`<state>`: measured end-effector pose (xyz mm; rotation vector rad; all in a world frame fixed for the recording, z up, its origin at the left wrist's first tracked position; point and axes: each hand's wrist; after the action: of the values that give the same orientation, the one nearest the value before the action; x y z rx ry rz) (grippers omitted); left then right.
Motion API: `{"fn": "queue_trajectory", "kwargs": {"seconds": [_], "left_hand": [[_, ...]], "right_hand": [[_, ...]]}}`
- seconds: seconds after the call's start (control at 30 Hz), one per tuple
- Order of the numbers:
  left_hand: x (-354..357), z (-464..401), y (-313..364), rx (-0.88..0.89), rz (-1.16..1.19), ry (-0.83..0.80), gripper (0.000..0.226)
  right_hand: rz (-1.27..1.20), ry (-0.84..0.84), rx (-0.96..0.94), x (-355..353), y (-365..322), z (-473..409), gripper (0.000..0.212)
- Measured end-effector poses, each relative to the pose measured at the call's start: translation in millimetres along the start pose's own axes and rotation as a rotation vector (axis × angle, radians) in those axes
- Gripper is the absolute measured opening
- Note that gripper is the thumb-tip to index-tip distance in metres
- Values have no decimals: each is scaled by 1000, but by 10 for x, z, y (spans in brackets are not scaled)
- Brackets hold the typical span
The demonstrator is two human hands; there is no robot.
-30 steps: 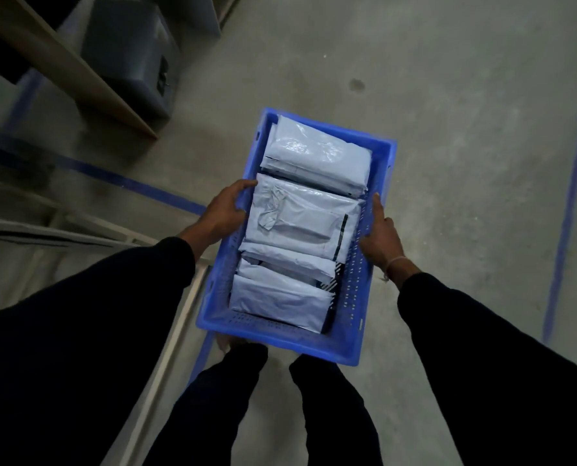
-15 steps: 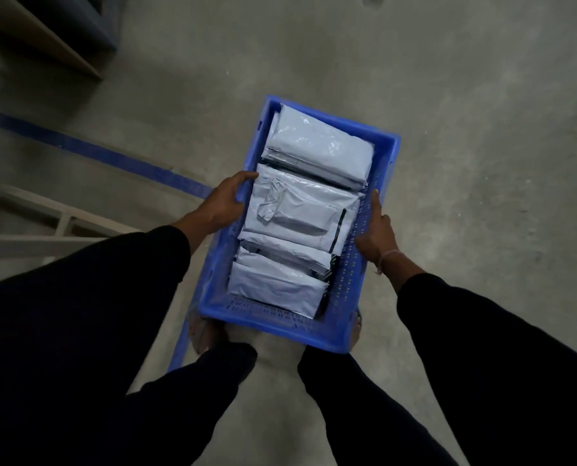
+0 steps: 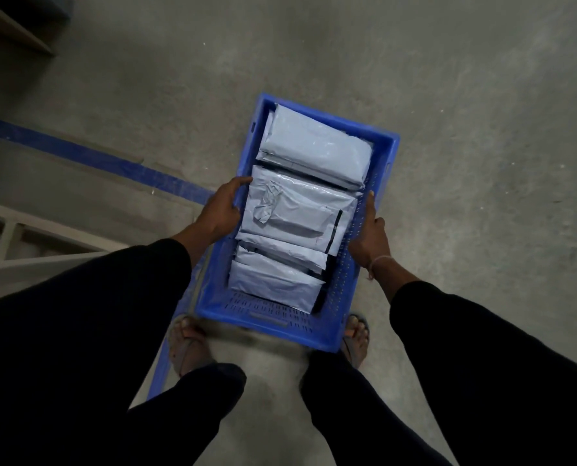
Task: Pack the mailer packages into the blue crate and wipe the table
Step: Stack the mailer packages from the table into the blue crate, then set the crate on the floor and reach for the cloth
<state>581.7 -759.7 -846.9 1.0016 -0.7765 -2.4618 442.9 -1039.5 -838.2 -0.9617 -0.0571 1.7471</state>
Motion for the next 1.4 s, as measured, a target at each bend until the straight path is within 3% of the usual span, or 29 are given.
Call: {"fn": "queue_trajectory", "kwargs": {"seconds": [0.2,0.43,0.7,0.93,1.13,1.4], "left_hand": [[-70,76,111,-20,39,-44,74],[-469,848,925,-51,140,-53,67],[-1414,2374,2110,-29,217,-5,70],[-2215,4004,3131,156,335,76,64],[-2430,5063,3160,218,443,339,65],[-2409,6357,2802,213,623,709,60]], "right_hand": [[2,-35,16,-77,-71,87,97],[0,-53,22,-530,-738,830,98],[-16,0,-69,-1531,-1954,2496,96],[-135,67,-272,-2343,-2928,4035,89],[-176,25,-553,-2539,-3365,4763,88],[-131,-238,-882,-2614,-3908,5561,86]]}}
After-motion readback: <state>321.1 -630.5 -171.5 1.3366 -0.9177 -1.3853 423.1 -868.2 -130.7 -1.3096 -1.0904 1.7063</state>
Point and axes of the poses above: each hand's wrist, its own z-axis away from the middle knuckle, its own x-axis out of the palm, y = z × x, and after that the axes turned 1 degree about -z, right-handed
